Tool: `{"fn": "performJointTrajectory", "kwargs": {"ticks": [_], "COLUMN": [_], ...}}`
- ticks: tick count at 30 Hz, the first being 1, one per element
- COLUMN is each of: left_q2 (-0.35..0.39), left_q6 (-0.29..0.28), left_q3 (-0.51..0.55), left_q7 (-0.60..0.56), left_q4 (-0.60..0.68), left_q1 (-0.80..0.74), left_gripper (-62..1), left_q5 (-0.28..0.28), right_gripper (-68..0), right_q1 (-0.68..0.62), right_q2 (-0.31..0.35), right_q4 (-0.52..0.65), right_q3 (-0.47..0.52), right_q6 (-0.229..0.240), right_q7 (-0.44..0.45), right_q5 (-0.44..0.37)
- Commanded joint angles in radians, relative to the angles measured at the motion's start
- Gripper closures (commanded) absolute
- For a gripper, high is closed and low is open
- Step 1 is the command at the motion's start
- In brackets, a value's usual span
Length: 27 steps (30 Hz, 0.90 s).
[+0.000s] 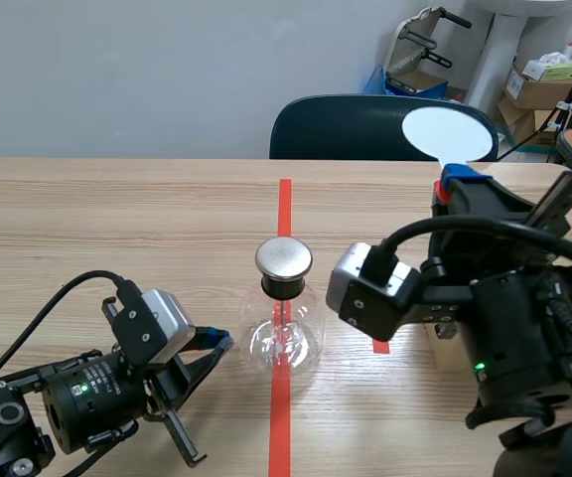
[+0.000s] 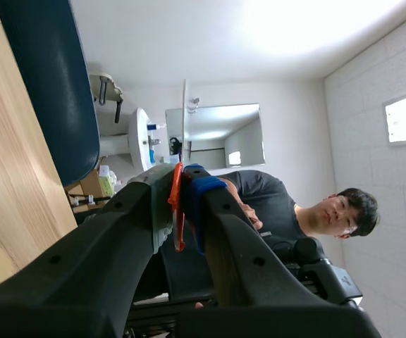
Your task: Do the electroscope experiment
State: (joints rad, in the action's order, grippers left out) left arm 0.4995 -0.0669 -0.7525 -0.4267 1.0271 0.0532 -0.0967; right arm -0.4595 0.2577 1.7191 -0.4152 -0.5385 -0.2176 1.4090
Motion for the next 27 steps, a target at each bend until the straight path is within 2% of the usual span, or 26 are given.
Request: {"fn": "performJointTrajectory", "kwargs": {"ticks": [1, 5, 16, 27], "left_q2": [-0.014, -0.039, -0.050, -0.050], "left_q6": [-0.010, -0.015, -0.014, -0.014], "left_q3": [0.001, 0.000, 0.000, 0.001], "left_q7": [-0.027, -0.027, -0.026, 0.034], "left_q4": [0.008, -0.014, -0.016, -0.017], "left_q1": [0.011, 0.014, 0.014, 0.010], "left_gripper": [-3.4, -3.4, -3.4, -3.4], "left_q5": [-0.002, 0.038, 0.038, 0.038], "right_gripper": [-1.7, -1.7, -1.8, -1.7], "right_q1": [0.016, 0.042, 0.075, 0.077], "right_q2": [0.005, 0.001, -0.021, -0.037], "right_q4": [-0.016, -0.065, -0.168, -0.196], "right_q3": [0.002, -0.018, -0.029, -0.038], "right_q6": [-0.015, -0.015, -0.031, -0.031], "right_q7": [-0.023, -0.067, -0.087, -0.057], "right_q5": [0.017, 0.039, 0.052, 0.052]}}
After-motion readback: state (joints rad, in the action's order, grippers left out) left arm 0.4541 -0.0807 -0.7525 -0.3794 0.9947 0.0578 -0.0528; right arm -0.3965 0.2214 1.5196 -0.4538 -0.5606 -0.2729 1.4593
